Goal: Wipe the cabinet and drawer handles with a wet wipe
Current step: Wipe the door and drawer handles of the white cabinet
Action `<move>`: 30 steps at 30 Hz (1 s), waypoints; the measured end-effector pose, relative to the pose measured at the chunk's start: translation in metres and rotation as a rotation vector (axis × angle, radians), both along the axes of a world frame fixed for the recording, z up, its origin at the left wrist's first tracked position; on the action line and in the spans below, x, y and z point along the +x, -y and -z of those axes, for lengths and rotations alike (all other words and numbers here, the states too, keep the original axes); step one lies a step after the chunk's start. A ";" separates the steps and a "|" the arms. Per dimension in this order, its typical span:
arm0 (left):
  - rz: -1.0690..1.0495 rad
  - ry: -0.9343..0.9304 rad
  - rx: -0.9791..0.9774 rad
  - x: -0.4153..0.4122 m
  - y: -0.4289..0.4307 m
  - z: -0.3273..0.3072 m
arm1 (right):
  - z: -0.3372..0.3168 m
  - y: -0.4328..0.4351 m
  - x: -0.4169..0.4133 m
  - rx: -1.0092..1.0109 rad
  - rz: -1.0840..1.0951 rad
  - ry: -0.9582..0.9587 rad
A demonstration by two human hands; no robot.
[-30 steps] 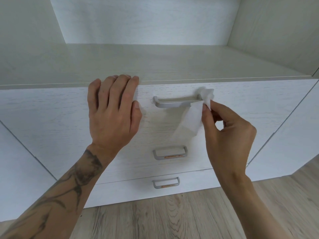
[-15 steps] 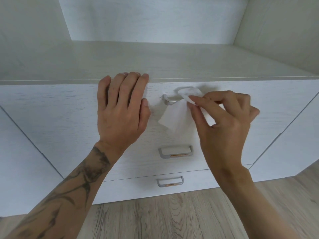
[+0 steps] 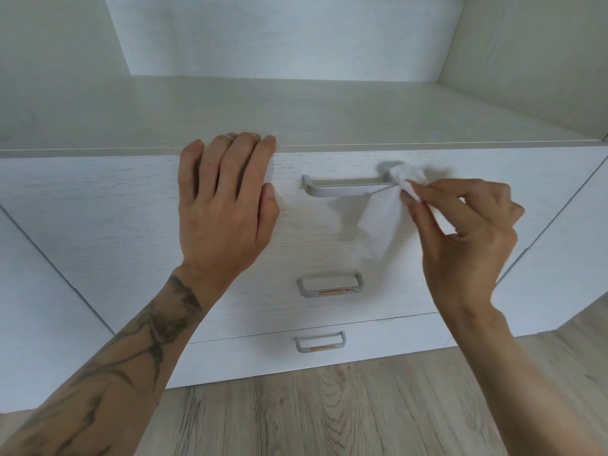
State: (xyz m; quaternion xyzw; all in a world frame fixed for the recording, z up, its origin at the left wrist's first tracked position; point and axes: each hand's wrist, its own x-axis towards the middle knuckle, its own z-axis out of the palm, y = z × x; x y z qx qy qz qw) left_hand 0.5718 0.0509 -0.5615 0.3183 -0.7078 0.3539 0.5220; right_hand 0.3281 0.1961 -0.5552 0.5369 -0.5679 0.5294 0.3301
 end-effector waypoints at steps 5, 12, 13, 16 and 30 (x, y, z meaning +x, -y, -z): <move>0.029 0.012 0.039 0.003 -0.006 0.003 | 0.046 -0.021 0.002 0.106 -0.038 0.065; 0.053 0.056 0.145 0.012 -0.025 0.061 | 0.111 -0.029 0.011 0.300 -0.104 0.177; 0.052 0.074 0.169 0.014 -0.027 0.071 | 0.117 -0.028 0.013 0.318 -0.110 0.191; 0.036 0.105 0.198 0.019 -0.027 0.095 | 0.128 -0.025 0.015 0.361 -0.133 0.226; -0.053 0.168 0.256 0.023 -0.035 0.157 | 0.140 -0.012 0.028 0.346 -0.169 0.280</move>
